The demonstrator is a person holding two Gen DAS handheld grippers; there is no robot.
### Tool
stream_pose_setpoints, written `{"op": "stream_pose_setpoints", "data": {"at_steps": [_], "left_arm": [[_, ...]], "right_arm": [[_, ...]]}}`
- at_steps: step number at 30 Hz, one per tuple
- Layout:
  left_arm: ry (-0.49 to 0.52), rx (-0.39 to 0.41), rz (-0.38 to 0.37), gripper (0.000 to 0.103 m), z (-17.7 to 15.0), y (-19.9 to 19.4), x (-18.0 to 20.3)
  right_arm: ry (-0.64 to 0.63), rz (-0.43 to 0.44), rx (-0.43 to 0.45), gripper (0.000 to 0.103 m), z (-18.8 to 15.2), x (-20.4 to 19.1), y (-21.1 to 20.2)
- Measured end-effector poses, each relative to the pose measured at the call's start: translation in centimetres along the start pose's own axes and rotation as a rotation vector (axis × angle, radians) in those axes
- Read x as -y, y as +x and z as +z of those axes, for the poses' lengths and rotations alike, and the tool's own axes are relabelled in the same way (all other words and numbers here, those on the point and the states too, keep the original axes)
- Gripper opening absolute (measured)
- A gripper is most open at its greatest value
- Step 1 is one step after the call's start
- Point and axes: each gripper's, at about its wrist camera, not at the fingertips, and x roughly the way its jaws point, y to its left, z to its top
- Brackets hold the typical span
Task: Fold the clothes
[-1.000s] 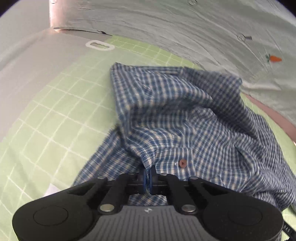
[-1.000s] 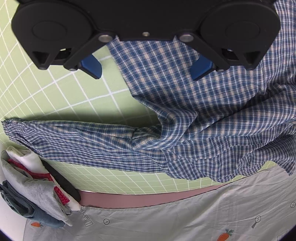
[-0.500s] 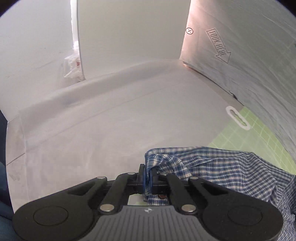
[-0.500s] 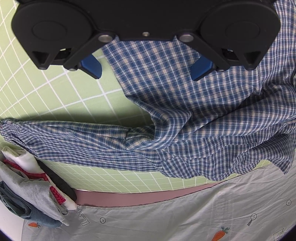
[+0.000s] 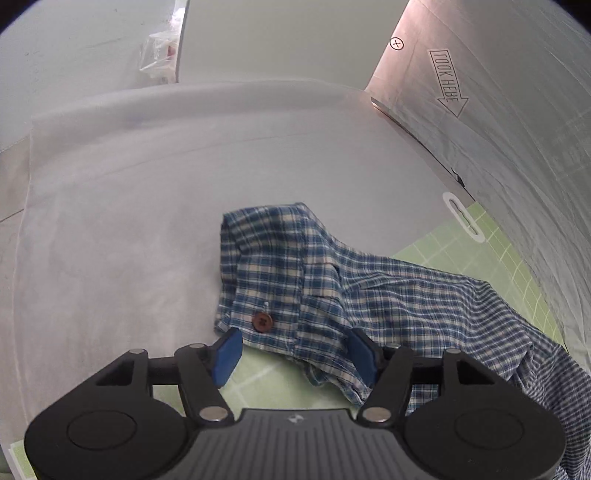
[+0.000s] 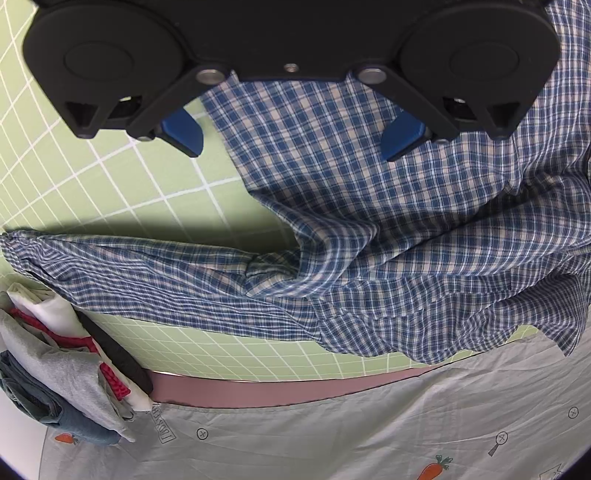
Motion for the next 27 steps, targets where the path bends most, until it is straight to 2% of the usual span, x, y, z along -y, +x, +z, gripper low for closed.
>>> {"op": "stream_pose_setpoints", "data": {"at_steps": [2,3,4,5,8,12,14,17,19,21,22,25,27], "left_arm": [[0.024,-0.004,0.001,0.059,-0.2,0.4,0.5],[0.036,-0.006,0.004,0.043,-0.2,0.6,0.6],[0.048,-0.007,0.006,0.016,-0.1,0.8,0.8],[0.06,-0.008,0.009,0.008,-0.1,0.9,1.0],[0.062,0.027,0.024,0.004,0.6,0.8,0.7],[0.064,0.087,0.113,0.004,2.7,0.6,-0.4],[0.036,0.084,0.149,0.006,3.6,0.8,-1.2],[0.025,0.07,0.173,0.018,4.1,0.7,-1.4],[0.046,0.072,0.164,0.042,3.8,0.2,-0.7],[0.088,0.075,0.137,0.055,3.1,-0.7,0.7],[0.113,0.073,0.126,0.063,2.7,-1.0,1.6],[0.205,0.057,0.089,0.076,1.4,-1.3,5.0],[0.269,0.034,0.062,0.08,0.5,-0.9,7.8]], "right_arm": [[-0.007,-0.004,0.002,0.103,0.0,-0.1,0.0],[-0.011,-0.007,0.004,0.103,0.0,-0.2,-0.1],[-0.015,-0.01,0.006,0.103,0.0,-0.2,-0.1],[-0.019,-0.013,0.007,0.103,0.0,-0.3,-0.1],[-0.032,-0.022,0.012,0.103,0.0,-0.5,-0.2],[-0.043,-0.03,0.017,0.103,0.0,-0.6,-0.3],[-0.028,-0.021,0.012,0.103,0.1,-0.3,-0.3],[-0.014,-0.008,-0.007,0.103,0.3,0.0,-0.3],[-0.023,-0.009,-0.043,0.103,1.0,-0.1,-0.2],[-0.056,-0.049,-0.051,0.1,1.9,-0.3,-0.7],[-0.065,-0.066,-0.034,0.1,2.3,-0.4,-1.2],[-0.024,-0.07,0.057,0.1,4.5,-0.1,-3.2],[0.001,-0.059,0.105,0.1,6.3,-0.1,-3.8]]}}
